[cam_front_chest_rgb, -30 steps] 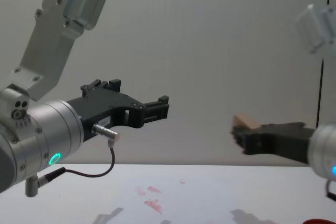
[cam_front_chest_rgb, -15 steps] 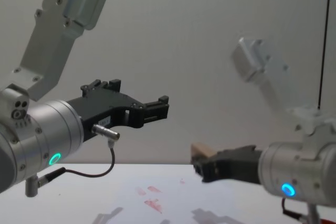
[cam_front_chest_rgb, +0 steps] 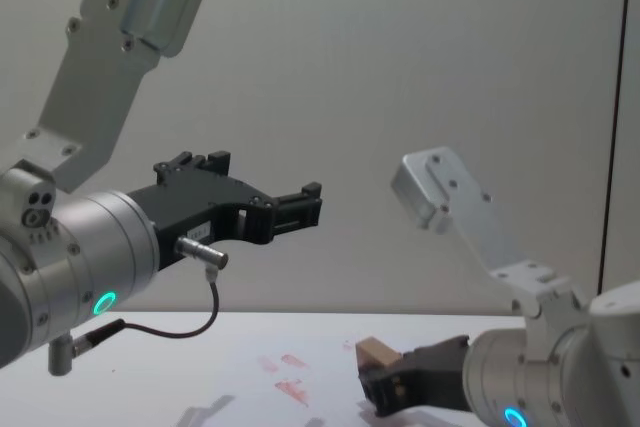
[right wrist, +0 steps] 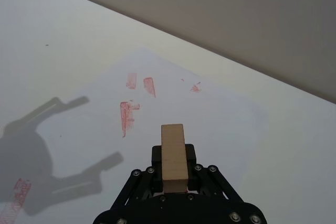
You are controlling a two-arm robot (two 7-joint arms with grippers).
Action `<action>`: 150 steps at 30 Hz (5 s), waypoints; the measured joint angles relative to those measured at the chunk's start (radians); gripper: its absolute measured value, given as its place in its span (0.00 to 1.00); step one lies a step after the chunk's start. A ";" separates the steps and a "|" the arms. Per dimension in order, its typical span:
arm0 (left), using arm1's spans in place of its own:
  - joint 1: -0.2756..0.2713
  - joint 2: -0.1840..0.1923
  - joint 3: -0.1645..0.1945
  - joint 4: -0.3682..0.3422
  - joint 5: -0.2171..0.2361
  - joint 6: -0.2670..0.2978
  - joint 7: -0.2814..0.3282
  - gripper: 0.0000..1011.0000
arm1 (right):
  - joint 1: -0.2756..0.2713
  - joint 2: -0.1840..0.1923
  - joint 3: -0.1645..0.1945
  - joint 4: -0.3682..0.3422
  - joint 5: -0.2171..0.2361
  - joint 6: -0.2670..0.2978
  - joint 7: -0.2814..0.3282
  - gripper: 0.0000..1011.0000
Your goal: Use the one hand to pick up the stamp and affix it onto the A4 paper.
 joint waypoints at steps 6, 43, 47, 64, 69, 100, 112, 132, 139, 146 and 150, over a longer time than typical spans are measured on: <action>0.000 0.000 0.000 0.000 0.000 0.000 0.000 0.99 | 0.000 -0.003 -0.002 0.020 -0.004 0.015 -0.011 0.22; 0.000 0.000 0.000 0.000 0.000 0.000 0.000 0.99 | 0.010 -0.021 0.015 0.031 0.058 0.012 -0.067 0.22; 0.000 0.000 0.000 0.000 0.000 0.000 0.000 0.99 | 0.019 -0.026 0.020 -0.007 0.076 -0.006 -0.062 0.22; 0.000 0.000 0.000 0.000 0.000 0.000 0.000 0.99 | 0.001 0.005 0.067 -0.216 0.171 0.008 -0.079 0.22; 0.000 0.000 0.000 0.000 0.000 0.000 0.000 0.99 | -0.043 0.041 0.090 -0.287 0.191 0.029 -0.102 0.22; 0.000 0.000 0.000 0.000 0.000 0.000 0.000 0.99 | -0.281 0.201 0.172 -0.461 0.241 0.095 -0.217 0.22; 0.000 0.000 0.000 0.000 0.000 0.000 0.000 0.99 | -0.301 0.210 0.177 -0.407 0.228 0.108 -0.217 0.22; 0.000 0.000 0.000 0.000 0.000 0.000 0.000 0.99 | -0.308 0.209 0.182 -0.352 0.205 0.117 -0.219 0.36; 0.000 0.000 0.000 0.000 0.000 0.000 0.000 0.99 | -0.309 0.208 0.183 -0.346 0.202 0.118 -0.220 0.56; 0.000 0.000 0.000 0.000 0.000 0.000 0.000 0.99 | -0.309 0.208 0.183 -0.342 0.200 0.118 -0.221 0.79; 0.000 0.000 0.000 0.000 0.000 0.000 0.000 0.99 | -0.309 0.208 0.183 -0.341 0.200 0.118 -0.221 0.90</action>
